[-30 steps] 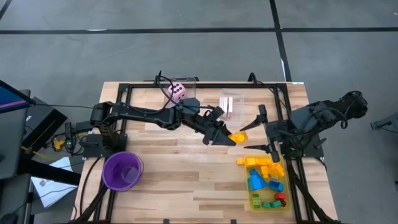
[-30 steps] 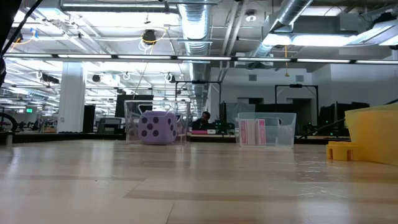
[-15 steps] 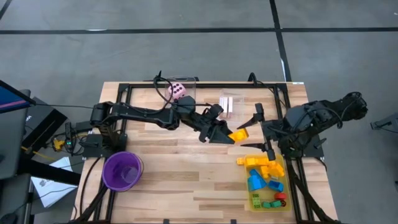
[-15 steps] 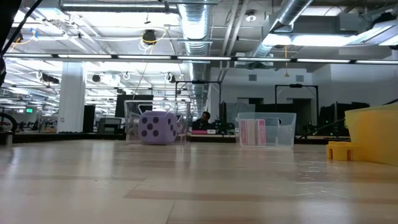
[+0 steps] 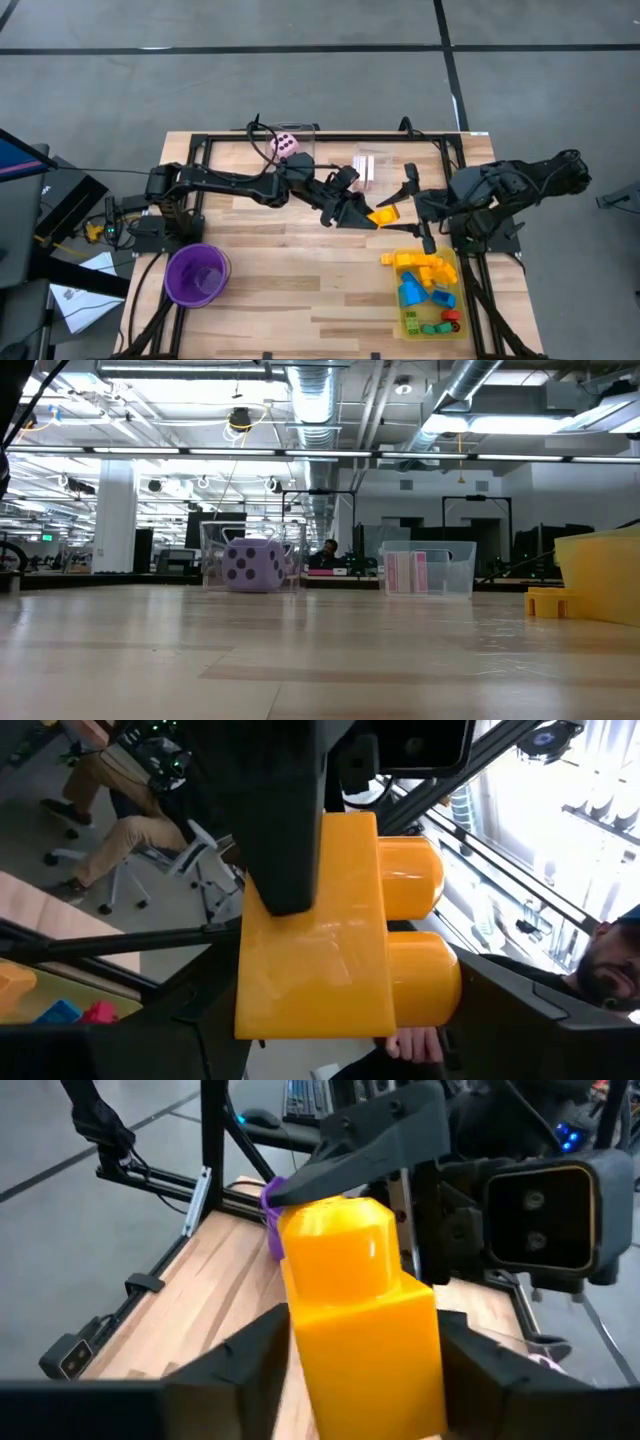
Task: Pick & Place Toys
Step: Put the left yellow game piece into the bin
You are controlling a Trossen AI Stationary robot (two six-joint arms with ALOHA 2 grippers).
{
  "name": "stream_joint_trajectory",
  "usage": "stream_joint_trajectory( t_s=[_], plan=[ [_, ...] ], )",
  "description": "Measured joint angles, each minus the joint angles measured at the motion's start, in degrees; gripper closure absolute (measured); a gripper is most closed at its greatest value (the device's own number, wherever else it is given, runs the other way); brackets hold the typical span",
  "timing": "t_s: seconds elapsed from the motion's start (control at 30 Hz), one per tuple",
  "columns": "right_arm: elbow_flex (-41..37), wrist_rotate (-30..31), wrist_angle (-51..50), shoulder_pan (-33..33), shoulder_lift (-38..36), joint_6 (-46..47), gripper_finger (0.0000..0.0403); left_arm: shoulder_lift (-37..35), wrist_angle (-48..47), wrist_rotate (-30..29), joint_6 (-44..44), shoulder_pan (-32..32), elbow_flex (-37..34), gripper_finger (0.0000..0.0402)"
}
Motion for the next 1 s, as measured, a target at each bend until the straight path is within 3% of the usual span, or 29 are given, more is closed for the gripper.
stream_joint_trajectory(
  t_s=[0.17, 0.33, 0.53, 0.83, 1.0],
  plan=[
    [0.08, -0.32, 0.24, 0.04, 0.66, -0.24, 0.0275, 0.00, 0.03, 1.05, -0.48, -0.11, 0.00, 0.0138],
    [0.08, -0.06, 0.07, -0.03, 0.48, 0.24, 0.0275, 0.00, 0.10, 1.29, -0.36, 0.00, 0.00, 0.0118],
    [0.02, 0.14, -1.34, -0.09, -0.92, 4.92, 0.0275, 0.00, -1.22, 0.85, 7.12, 1.10, 0.05, 0.0090],
    [0.04, -2.97, -15.71, 1.03, -5.42, 23.94, 0.0275, 0.00, -10.09, 3.89, 17.10, 5.40, 0.04, 0.0086],
    [0.06, -3.13, -30.49, 5.35, -6.18, 37.63, 0.0275, 0.00, -9.44, 4.98, 18.59, 6.95, 0.04, 0.0096]
  ],
)
